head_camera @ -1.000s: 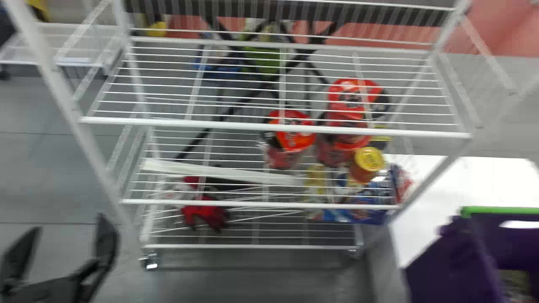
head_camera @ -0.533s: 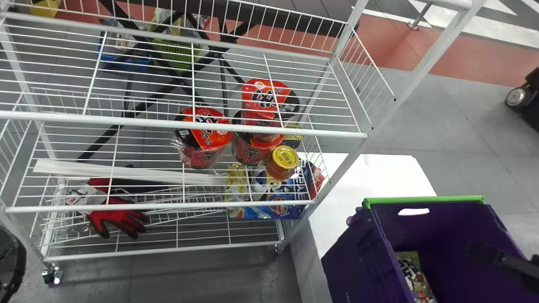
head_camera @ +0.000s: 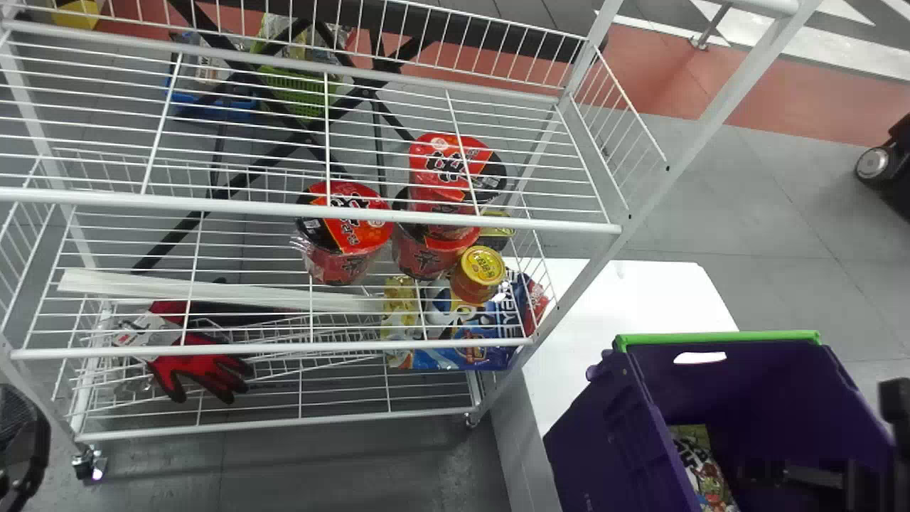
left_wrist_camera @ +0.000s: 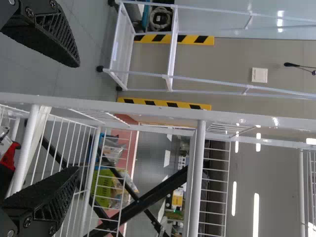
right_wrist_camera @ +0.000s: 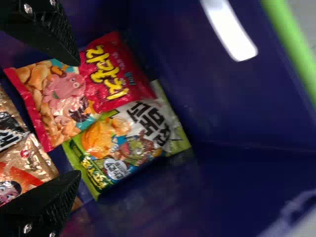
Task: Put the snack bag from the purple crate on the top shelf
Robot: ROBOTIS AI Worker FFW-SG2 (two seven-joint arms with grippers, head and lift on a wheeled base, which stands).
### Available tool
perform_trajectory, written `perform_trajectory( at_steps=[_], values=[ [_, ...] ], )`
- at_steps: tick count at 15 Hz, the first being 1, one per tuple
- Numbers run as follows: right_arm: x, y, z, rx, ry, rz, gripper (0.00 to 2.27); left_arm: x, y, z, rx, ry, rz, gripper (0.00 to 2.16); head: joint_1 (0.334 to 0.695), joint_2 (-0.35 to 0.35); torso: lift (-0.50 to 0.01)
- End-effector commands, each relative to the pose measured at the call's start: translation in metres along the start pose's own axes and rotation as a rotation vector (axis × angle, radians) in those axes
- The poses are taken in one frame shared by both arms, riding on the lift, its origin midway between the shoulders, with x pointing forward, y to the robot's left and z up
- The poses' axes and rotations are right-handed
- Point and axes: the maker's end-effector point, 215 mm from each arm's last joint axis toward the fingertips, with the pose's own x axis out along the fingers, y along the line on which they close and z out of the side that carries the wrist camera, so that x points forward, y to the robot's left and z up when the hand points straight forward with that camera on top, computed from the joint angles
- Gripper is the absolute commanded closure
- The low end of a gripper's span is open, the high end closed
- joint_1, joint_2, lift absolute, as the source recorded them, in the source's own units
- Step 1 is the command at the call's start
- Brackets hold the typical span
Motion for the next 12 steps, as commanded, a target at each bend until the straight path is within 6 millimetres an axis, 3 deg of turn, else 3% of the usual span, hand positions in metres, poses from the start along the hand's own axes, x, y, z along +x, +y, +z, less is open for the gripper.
perform_trajectory(
  at_steps=[1, 4, 9, 12],
  values=[
    [0.026, 0.008, -0.038, 0.01, 0.171, -0.035, 0.0, -0.002, 0.002, 0.0, -0.001, -0.002, 0.005, 0.06, 0.695, -0.35, -0.452],
    [0.053, 0.013, -0.067, -0.013, 0.288, -0.061, 0.0, -0.003, 0.003, 0.003, -0.006, -0.015, 0.01, 0.06, 0.695, -0.35, -0.452],
    [0.079, 0.005, -0.128, -0.019, 0.46, -0.12, 0.0, -0.001, 0.004, -0.002, -0.004, -0.01, 0.012, 0.06, 0.695, -0.35, -0.452],
    [0.094, 0.01, -0.127, -0.044, 0.441, -0.108, 0.0, -0.001, 0.003, -0.001, -0.005, -0.018, 0.008, 0.06, 0.695, -0.35, -0.452]
  ],
)
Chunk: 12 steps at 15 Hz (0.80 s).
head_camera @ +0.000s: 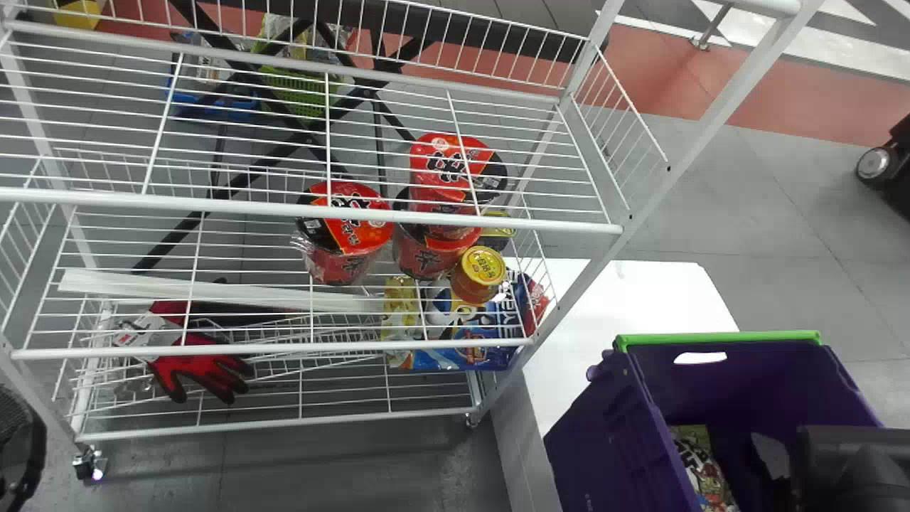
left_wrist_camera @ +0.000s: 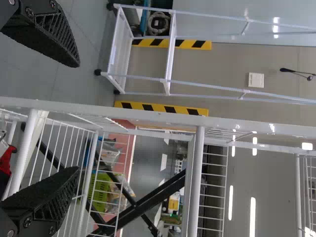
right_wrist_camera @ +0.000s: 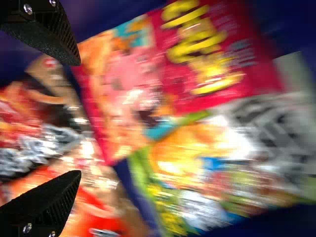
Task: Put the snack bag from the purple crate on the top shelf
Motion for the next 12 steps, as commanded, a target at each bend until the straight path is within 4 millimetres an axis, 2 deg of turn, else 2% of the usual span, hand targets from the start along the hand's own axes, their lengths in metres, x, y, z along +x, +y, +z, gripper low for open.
perform_trajectory(
  at_steps=[1, 6, 9, 11, 12],
  values=[
    [0.009, 0.007, 0.003, -0.029, -0.01, 0.003, 0.0, 0.0, 0.0, 0.001, -0.001, -0.006, -0.001, 0.06, 0.695, -0.35, -0.452],
    [0.012, 0.009, 0.024, -0.059, -0.074, 0.005, 0.0, -0.001, 0.0, 0.0, -0.001, -0.007, 0.0, 0.06, 0.695, -0.35, -0.452],
    [0.021, 0.015, 0.046, -0.102, -0.147, 0.025, 0.0, -0.001, 0.001, 0.0, -0.001, -0.009, 0.0, 0.06, 0.695, -0.35, -0.452],
    [0.025, 0.019, 0.075, -0.166, -0.239, 0.038, 0.0, -0.001, 0.001, -0.001, -0.001, -0.007, 0.003, 0.06, 0.695, -0.35, -0.452],
    [0.026, 0.02, 0.082, -0.188, -0.264, 0.041, 0.0, -0.001, 0.001, -0.002, -0.001, -0.007, 0.002, 0.06, 0.695, -0.35, -0.452]
  ],
)
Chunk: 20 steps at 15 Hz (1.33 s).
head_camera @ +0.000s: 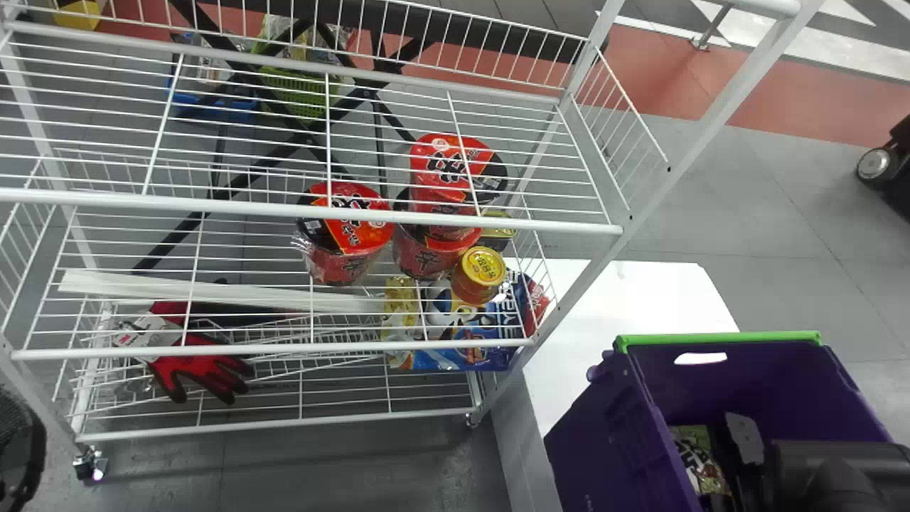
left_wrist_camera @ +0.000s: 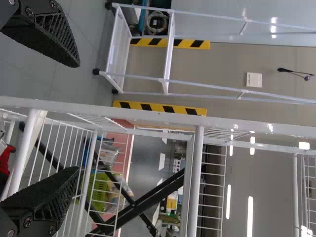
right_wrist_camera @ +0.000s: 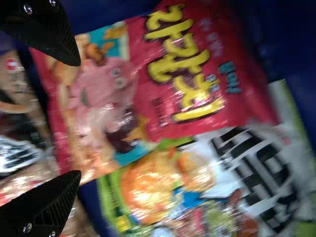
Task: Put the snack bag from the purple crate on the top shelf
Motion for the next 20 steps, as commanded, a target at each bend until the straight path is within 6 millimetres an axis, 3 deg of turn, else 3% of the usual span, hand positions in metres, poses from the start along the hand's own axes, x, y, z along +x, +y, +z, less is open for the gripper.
perform_trajectory(
  at_steps=[1, 7, 8, 10, 11, 12, 13, 15, 20],
  values=[
    [0.01, 0.002, 0.013, -0.056, -0.051, 0.003, 0.0, 0.001, 0.0, -0.001, 0.001, 0.001, -0.001, 0.06, 0.695, -0.35, -0.452],
    [0.029, 0.019, 0.021, -0.122, -0.109, 0.023, 0.0, 0.004, 0.0, -0.003, 0.001, 0.0, 0.001, 0.06, 0.695, -0.35, -0.452],
    [0.029, 0.018, 0.023, -0.127, -0.119, 0.022, 0.12, 0.005, 0.001, -0.003, -0.001, -0.001, 0.002, 0.06, 0.695, -0.35, -0.452],
    [0.031, 0.022, 0.017, -0.107, -0.104, 0.029, 0.65, 0.007, 0.0, -0.003, 0.0, -0.001, -0.001, 0.06, 0.695, -0.35, -0.452],
    [0.031, 0.022, 0.012, -0.094, -0.08, 0.017, 1.1, 0.007, -0.001, -0.003, -0.002, 0.0, -0.002, 0.06, 0.695, -0.35, -0.452],
    [0.029, 0.013, -0.001, -0.066, -0.028, -0.049, 1.86, 0.007, 0.0, -0.003, -0.002, 0.0, -0.002, 0.06, 0.695, -0.35, -0.452],
    [0.026, 0.011, -0.006, -0.057, -0.003, -0.075, 2.05, 0.008, 0.0, -0.004, -0.003, 0.0, -0.001, 0.06, 0.695, -0.35, -0.452],
    [0.018, 0.01, -0.007, -0.04, 0.019, -0.074, 2.07, 0.008, 0.0, -0.004, -0.004, 0.0, 0.0, 0.06, 0.695, -0.35, -0.452],
    [0.01, 0.009, 0.017, -0.06, -0.051, -0.068, 2.08, 0.008, 0.0, -0.004, -0.007, 0.001, 0.003, 0.06, 0.695, -0.35, -0.442]
  ],
)
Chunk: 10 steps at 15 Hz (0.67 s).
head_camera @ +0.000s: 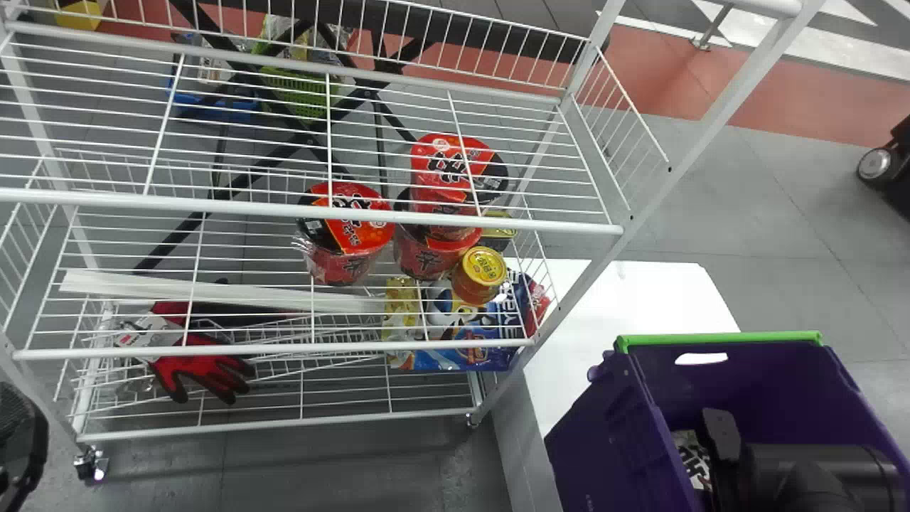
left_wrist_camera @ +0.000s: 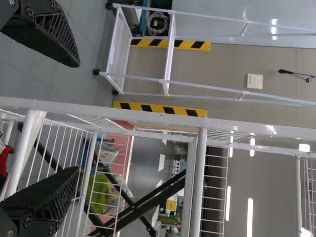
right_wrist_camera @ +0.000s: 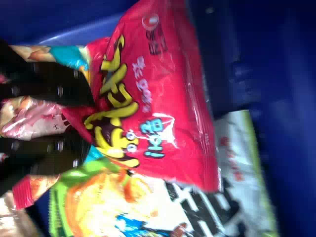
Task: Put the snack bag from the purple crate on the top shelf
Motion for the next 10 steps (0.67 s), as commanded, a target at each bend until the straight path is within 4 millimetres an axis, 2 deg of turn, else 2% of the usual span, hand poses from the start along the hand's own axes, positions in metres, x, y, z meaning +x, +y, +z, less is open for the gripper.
perform_trajectory(
  at_steps=[1, 3, 10],
  values=[
    [-0.0045, -0.0031, 0.0089, -0.011, -0.027, -0.01, 2.13, 0.0007, 0.0004, 0.0004, -0.001, -0.001, 0.002, 0.06, 0.695, -0.35, -0.441],
    [-0.0087, 0.0008, 0.0148, 0.037, -0.056, 0.011, 2.13, 0.0007, -0.0005, 0.0001, -0.002, 0.001, 0.003, 0.06, 0.695, -0.35, -0.432],
    [-0.0105, -0.0066, 0.0148, 0.048, -0.056, -0.011, 2.2, 0.0019, 0.0001, -0.0004, -0.003, 0.002, 0.006, 0.06, 0.695, -0.35, -0.405]
  ],
)
